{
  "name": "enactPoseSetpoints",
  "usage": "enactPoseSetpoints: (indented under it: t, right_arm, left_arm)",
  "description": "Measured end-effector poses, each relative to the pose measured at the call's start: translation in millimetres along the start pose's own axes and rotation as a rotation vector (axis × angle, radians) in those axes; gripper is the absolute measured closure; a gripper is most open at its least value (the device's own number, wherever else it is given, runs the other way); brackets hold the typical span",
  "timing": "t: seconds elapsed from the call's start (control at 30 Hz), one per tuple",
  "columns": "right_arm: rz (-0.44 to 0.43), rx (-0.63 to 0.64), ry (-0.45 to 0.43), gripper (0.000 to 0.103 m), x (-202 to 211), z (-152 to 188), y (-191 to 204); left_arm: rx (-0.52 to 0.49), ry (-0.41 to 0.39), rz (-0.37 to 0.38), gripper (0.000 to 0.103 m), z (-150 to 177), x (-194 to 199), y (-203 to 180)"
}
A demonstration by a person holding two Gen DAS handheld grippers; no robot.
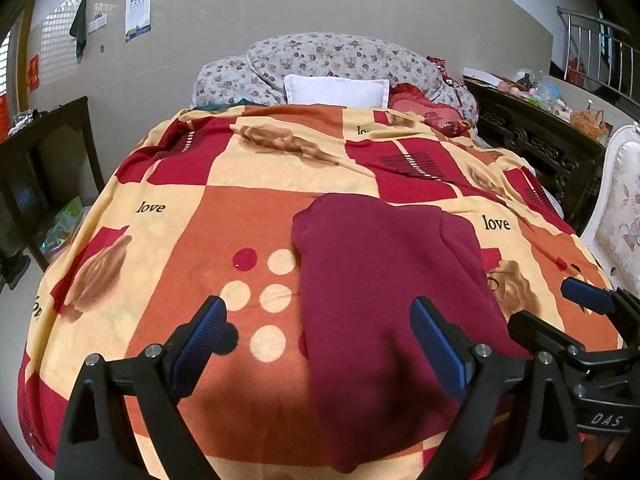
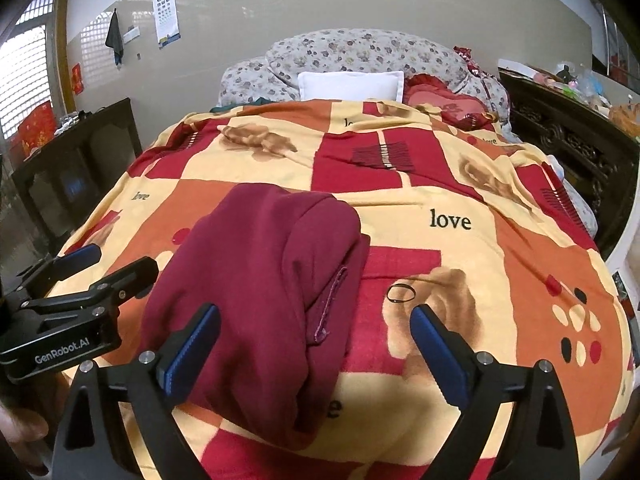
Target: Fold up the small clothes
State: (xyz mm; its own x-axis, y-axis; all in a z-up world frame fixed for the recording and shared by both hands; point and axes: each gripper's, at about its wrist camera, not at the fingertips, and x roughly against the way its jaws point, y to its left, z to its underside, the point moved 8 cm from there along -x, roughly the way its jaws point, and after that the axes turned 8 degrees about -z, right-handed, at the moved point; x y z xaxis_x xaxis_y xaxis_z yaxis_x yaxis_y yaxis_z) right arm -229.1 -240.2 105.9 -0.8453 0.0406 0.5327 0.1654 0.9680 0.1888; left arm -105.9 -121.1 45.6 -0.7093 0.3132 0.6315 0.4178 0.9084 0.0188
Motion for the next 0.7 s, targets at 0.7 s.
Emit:
enactPoseSetpoints:
  t: [0.7]
  right_arm:
    - [0.002,-0.001,0.008,0.004,-8.8,-0.3,-0.1]
  left_arm:
    - [-0.002,0.008,0.006,0.011,1.9,-2.6,0.9]
